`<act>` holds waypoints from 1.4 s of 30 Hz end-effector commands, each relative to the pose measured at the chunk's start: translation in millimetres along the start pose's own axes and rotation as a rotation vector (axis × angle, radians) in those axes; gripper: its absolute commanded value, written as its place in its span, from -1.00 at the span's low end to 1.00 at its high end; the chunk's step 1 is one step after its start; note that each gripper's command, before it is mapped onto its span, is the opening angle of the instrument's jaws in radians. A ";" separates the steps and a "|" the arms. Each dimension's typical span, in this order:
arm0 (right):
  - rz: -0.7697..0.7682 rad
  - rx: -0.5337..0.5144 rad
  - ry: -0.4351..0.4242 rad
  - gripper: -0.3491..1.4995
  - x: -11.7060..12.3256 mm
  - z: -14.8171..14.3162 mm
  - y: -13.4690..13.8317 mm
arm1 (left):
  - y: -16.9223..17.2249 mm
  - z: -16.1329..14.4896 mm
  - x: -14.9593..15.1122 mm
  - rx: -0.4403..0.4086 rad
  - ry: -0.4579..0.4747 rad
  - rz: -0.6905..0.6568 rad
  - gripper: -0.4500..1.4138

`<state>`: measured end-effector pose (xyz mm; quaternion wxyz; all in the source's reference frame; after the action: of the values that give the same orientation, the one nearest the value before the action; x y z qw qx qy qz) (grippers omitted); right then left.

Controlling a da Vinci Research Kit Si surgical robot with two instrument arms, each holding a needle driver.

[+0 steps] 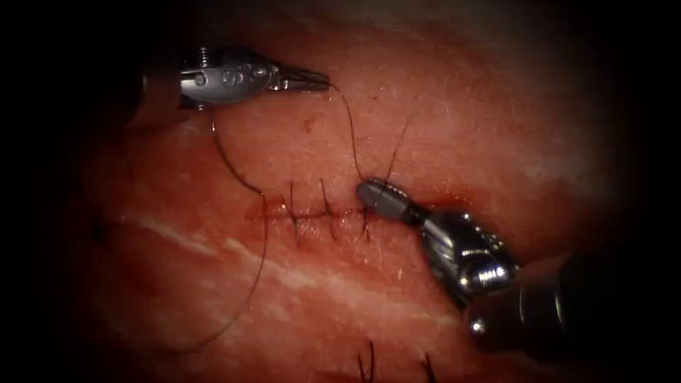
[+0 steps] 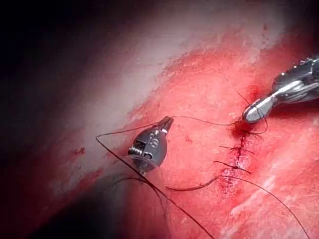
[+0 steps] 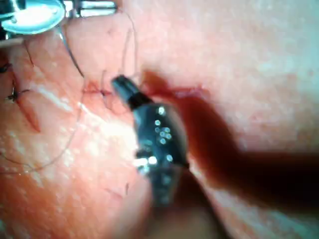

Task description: Wound Closure

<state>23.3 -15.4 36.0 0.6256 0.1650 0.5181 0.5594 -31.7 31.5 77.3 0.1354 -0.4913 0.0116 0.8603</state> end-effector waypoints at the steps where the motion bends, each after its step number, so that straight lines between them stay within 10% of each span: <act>1: -0.025 0.006 -0.020 -1.00 -2.2 -0.5 0.0 | -0.5 0.8 -0.5 0.003 -0.001 -0.007 -1.00; 28: -0.284 0.149 -0.079 -1.00 -6.4 -2.5 0.3 | -11.5 1.4 -1.2 0.120 -0.071 -0.070 -1.00; 42: -0.701 0.197 -0.006 -1.00 -7.6 -5.0 0.0 | -13.8 2.6 -3.3 0.138 -0.079 -0.065 -1.00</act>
<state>20.3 -22.6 37.0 0.7613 0.0355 0.5942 0.2572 -28.3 44.4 82.3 0.1984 -0.4458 0.0504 0.8714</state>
